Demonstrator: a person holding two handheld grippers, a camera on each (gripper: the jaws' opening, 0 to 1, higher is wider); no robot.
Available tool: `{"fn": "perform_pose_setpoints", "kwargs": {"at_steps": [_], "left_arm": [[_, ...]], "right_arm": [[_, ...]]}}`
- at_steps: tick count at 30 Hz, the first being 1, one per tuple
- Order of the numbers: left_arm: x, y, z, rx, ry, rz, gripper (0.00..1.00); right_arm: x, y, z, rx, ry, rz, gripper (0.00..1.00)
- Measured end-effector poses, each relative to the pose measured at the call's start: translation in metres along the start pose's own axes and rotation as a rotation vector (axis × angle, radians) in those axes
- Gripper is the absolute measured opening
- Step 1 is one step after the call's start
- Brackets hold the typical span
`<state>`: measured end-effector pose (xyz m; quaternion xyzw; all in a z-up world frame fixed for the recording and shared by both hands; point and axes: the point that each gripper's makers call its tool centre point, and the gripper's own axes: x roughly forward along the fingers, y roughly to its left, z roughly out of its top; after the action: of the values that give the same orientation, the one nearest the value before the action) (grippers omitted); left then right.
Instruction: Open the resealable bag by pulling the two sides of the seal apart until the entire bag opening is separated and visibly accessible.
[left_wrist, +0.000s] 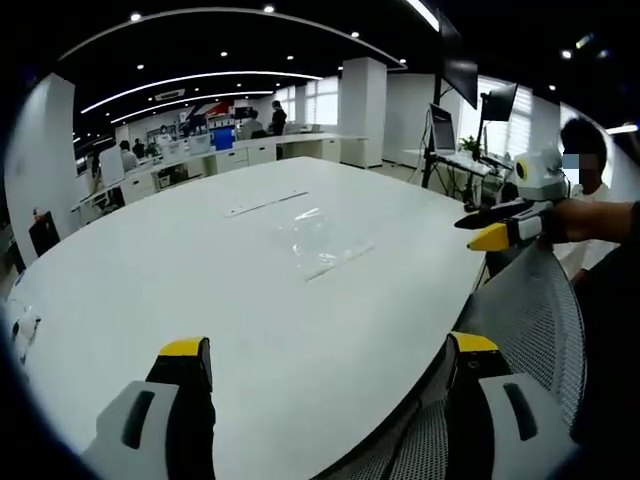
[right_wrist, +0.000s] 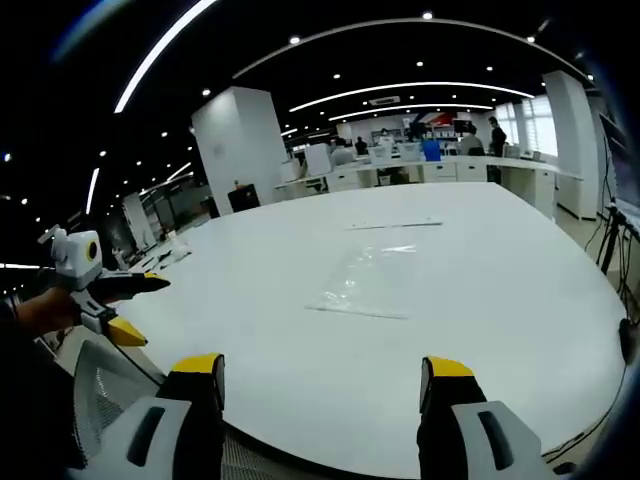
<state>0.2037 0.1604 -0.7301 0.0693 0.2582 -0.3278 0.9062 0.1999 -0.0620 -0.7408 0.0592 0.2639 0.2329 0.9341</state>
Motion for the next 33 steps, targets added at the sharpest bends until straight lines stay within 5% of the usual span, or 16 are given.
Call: {"fn": "perform_pose_setpoints", "kwargs": {"at_steps": [33], "left_arm": [[-0.001, -0.002, 0.010, 0.004, -0.010, 0.000, 0.95]], "right_arm": [[-0.001, 0.000, -0.003, -0.028, 0.019, 0.000, 0.79]]}}
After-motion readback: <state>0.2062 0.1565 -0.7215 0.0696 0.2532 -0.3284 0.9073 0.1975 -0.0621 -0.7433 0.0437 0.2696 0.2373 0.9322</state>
